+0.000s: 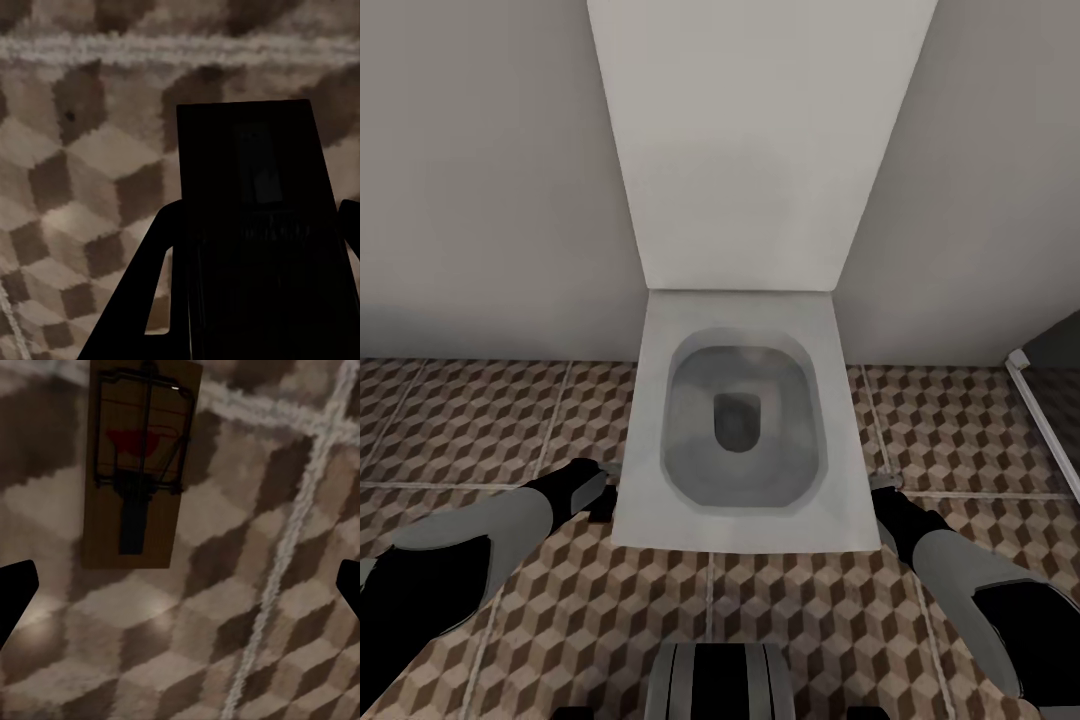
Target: Take the four mousetraps from the cabinet in the bathroom and place them on the bathroom floor. Make sure all four end up on the same floor surface, and ensure that at least two of them are either under or directly next to the same bathroom sink.
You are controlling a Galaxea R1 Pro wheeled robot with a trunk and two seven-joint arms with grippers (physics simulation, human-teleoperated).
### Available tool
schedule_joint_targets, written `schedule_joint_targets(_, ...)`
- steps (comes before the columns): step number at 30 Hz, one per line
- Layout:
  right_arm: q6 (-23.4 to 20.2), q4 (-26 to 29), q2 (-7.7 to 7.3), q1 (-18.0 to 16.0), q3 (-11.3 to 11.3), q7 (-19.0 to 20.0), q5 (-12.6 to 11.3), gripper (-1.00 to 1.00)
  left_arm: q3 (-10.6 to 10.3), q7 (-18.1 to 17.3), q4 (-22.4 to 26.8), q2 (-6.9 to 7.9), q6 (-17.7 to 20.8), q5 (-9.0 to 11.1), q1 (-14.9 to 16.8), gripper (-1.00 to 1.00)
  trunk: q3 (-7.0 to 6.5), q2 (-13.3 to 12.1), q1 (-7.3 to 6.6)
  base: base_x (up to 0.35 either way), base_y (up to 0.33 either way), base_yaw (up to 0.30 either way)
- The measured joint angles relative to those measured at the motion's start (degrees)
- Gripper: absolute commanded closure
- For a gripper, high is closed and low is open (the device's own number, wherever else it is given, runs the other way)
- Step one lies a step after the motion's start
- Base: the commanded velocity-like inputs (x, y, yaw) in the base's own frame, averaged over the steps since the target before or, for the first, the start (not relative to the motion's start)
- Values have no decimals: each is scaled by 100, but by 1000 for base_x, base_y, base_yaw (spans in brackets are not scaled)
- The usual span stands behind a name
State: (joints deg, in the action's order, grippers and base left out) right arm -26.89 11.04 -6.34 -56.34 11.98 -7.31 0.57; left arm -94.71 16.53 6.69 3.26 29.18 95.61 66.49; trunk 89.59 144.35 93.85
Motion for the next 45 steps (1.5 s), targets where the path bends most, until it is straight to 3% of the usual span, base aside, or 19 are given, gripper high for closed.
schedule_joint_targets(4,3,-4,2,0,0,0,0,-100,0,0,0,0,0,0,0,100,0,0,0,0,0,0)
schedule_joint_targets(5,3,-3,2,0,0,0,0,-100,0,0,0,0,0,0,0,-100,0,0,0,0,0,0)
schedule_joint_targets(45,-4,0,-5,0,0,0,0,-100,9,-2,0,0,-43,-1,0,-100,0,0,0,0,0,0)
